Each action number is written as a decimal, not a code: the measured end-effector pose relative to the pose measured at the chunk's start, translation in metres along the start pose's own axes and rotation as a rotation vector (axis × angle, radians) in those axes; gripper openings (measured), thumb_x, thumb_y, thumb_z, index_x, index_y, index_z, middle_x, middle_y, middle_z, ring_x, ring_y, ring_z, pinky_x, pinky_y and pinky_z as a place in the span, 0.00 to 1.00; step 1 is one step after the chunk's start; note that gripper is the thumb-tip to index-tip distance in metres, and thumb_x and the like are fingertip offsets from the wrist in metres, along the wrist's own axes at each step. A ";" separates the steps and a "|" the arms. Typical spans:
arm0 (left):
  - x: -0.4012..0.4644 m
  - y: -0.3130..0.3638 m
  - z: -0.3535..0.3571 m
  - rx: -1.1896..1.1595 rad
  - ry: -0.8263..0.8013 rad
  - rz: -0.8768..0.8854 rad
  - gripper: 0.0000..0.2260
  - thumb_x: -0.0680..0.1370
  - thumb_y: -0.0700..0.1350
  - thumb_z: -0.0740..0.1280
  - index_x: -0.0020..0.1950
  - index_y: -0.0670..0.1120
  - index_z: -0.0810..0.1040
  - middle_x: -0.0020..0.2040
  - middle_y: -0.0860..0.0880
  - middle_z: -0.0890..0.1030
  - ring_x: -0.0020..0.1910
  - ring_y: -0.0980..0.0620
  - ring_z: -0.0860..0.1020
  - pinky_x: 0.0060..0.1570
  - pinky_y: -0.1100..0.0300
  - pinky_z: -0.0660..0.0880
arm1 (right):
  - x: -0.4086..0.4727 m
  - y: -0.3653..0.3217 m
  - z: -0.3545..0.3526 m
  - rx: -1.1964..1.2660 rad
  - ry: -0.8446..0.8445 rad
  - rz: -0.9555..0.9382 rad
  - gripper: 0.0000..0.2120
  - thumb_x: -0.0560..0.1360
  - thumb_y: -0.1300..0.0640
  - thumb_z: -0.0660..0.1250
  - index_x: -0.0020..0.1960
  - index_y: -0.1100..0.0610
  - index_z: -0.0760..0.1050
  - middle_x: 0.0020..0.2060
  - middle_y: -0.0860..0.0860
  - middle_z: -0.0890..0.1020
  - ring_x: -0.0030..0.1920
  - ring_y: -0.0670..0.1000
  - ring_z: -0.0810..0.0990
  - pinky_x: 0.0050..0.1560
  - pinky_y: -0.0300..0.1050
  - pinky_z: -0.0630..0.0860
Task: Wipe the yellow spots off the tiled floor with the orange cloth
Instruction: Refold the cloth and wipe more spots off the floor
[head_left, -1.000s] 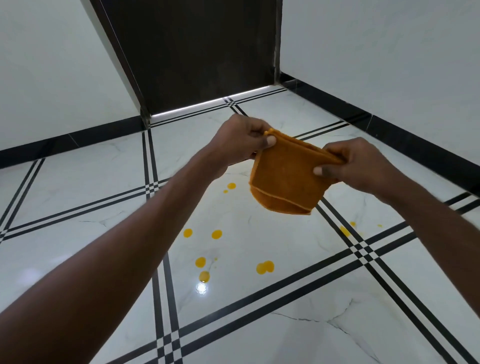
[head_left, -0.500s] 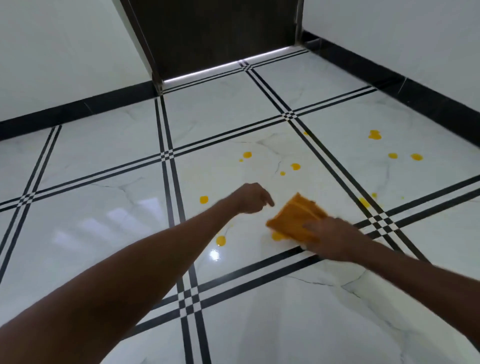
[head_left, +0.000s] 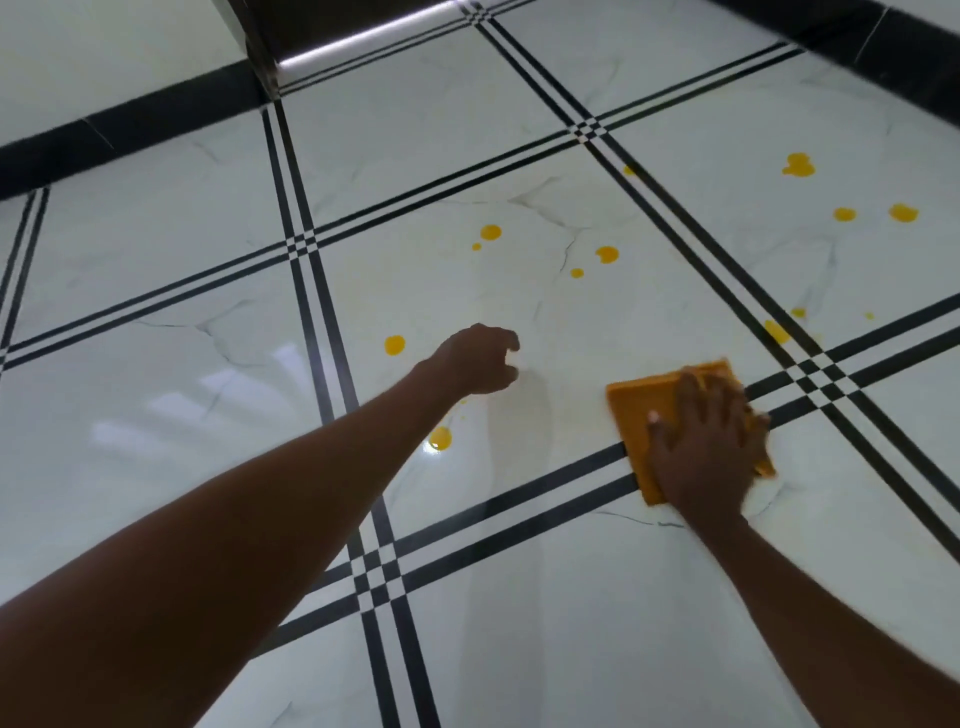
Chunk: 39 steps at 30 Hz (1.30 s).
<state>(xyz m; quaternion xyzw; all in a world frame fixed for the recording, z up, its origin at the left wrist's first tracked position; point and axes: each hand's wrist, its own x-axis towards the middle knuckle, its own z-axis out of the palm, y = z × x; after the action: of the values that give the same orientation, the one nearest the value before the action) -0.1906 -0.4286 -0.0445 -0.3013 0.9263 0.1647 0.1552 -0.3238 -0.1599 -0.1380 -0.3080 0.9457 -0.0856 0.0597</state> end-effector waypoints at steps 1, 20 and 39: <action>0.003 0.004 0.005 0.031 -0.007 0.024 0.23 0.79 0.49 0.65 0.74 0.48 0.69 0.70 0.45 0.74 0.71 0.45 0.70 0.68 0.51 0.69 | -0.017 0.001 0.000 0.026 0.030 0.135 0.33 0.82 0.40 0.50 0.82 0.55 0.57 0.79 0.63 0.63 0.79 0.68 0.60 0.77 0.72 0.54; 0.047 -0.016 0.043 0.268 0.102 0.164 0.30 0.80 0.56 0.62 0.80 0.52 0.57 0.78 0.42 0.59 0.75 0.40 0.61 0.67 0.46 0.65 | -0.024 -0.029 0.006 0.014 0.139 0.289 0.35 0.81 0.42 0.52 0.82 0.61 0.56 0.79 0.69 0.61 0.79 0.71 0.59 0.78 0.72 0.53; -0.051 -0.247 0.064 0.087 0.224 -0.354 0.37 0.77 0.68 0.47 0.82 0.52 0.49 0.82 0.45 0.50 0.81 0.45 0.50 0.75 0.42 0.56 | -0.109 -0.203 0.049 0.101 -0.095 -0.606 0.38 0.80 0.41 0.57 0.84 0.54 0.52 0.83 0.60 0.52 0.83 0.64 0.49 0.81 0.66 0.49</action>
<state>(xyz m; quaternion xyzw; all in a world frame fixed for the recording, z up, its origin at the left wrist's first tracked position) 0.0115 -0.5661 -0.1344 -0.4687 0.8766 0.0604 0.0909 -0.1118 -0.2633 -0.1387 -0.5763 0.8014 -0.1320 0.0907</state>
